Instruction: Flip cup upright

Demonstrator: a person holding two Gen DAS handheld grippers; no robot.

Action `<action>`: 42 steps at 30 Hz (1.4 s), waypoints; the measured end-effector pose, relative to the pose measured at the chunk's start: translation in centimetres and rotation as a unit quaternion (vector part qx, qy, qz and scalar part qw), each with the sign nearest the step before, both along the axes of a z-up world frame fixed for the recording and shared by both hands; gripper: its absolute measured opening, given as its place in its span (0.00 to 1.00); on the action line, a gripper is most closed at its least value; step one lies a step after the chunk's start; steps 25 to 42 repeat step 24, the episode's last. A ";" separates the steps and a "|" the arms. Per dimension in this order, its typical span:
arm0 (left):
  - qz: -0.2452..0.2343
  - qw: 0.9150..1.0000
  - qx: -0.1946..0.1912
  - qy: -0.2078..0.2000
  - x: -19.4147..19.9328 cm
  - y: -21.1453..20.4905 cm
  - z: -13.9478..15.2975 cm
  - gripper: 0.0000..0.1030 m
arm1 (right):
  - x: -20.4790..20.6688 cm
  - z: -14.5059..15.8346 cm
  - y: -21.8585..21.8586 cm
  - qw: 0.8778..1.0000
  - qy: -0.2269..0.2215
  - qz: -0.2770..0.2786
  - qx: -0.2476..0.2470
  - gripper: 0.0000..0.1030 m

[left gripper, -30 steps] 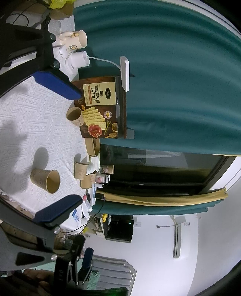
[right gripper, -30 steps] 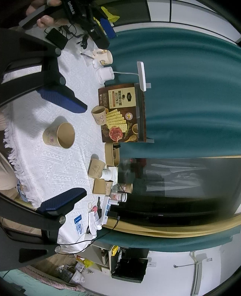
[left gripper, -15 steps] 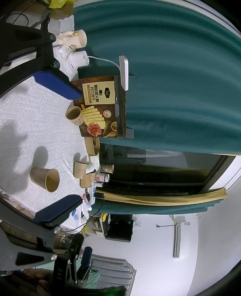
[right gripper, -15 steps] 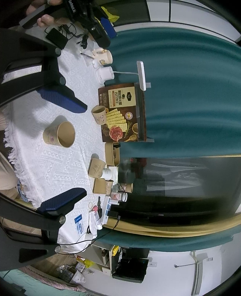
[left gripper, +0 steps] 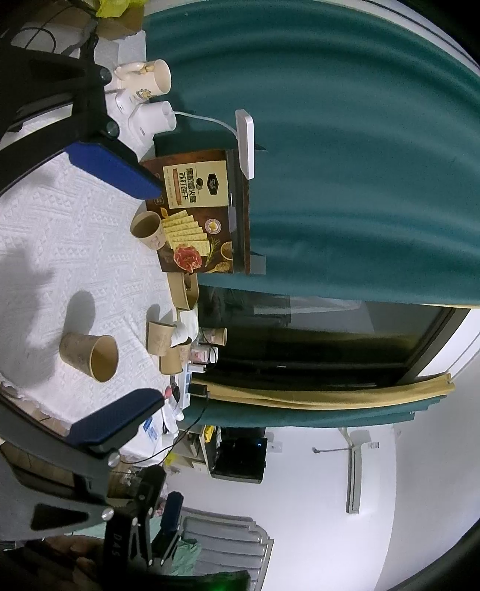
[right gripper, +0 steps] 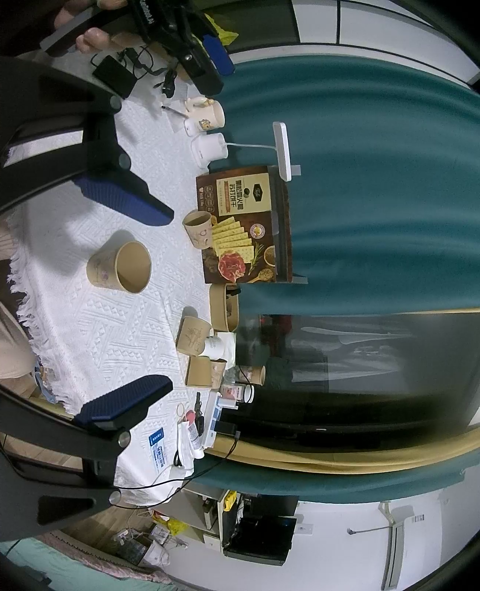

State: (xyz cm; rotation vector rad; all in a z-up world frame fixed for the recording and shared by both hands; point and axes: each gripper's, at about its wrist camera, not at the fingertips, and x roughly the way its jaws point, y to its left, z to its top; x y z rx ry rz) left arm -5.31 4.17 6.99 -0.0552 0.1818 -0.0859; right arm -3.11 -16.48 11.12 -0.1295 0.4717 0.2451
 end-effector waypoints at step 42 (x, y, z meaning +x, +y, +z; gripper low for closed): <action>-0.004 1.000 0.011 0.001 0.1 -1.1 0.2 0.99 | 0.4 -0.6 -0.3 1.000 0.004 0.009 0.002 0.79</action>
